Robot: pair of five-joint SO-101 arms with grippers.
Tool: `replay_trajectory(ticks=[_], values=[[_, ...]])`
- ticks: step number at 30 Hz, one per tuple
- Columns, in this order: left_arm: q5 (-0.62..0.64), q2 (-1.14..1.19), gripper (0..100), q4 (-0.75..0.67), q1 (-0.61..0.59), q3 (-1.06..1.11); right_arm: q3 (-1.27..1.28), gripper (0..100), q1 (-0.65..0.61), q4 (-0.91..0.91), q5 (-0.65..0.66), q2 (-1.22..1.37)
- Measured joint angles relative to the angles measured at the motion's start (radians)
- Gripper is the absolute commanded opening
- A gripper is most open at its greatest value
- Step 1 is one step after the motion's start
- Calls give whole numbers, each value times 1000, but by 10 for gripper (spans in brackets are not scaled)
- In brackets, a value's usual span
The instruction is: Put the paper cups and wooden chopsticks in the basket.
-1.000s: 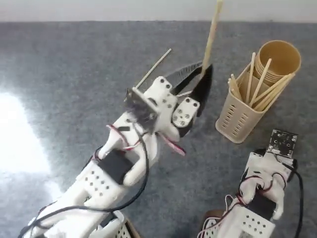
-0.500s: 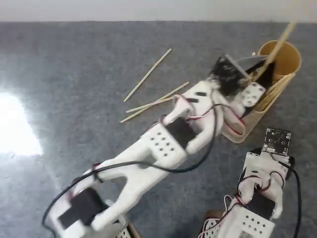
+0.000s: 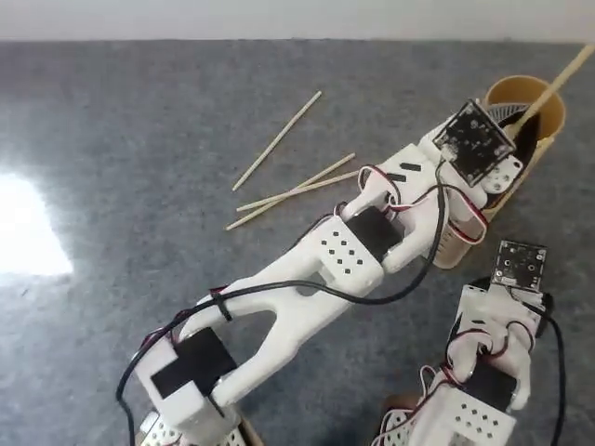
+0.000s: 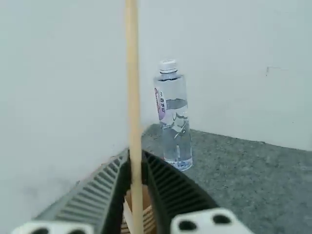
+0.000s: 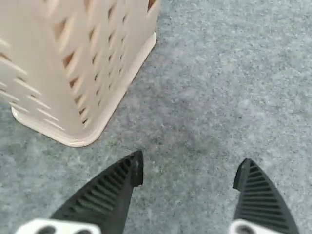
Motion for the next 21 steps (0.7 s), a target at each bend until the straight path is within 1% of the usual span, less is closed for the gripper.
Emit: replay_trajectory(ticks=[5, 9, 16, 18, 21], values=[[-17, 9, 128, 26, 3, 0, 0, 303, 0, 0, 0, 0], [2, 9, 133, 74, 3, 0, 0, 303, 0, 0, 0, 0], [3, 8, 133, 86, 3, -32, 0, 303, 0, 0, 0, 0], [-2, -14, 133, 133, 3, -58, 0, 303, 0, 0, 0, 0], [-91, -72, 133, 249, 3, -101, 0, 303, 0, 0, 0, 0]])
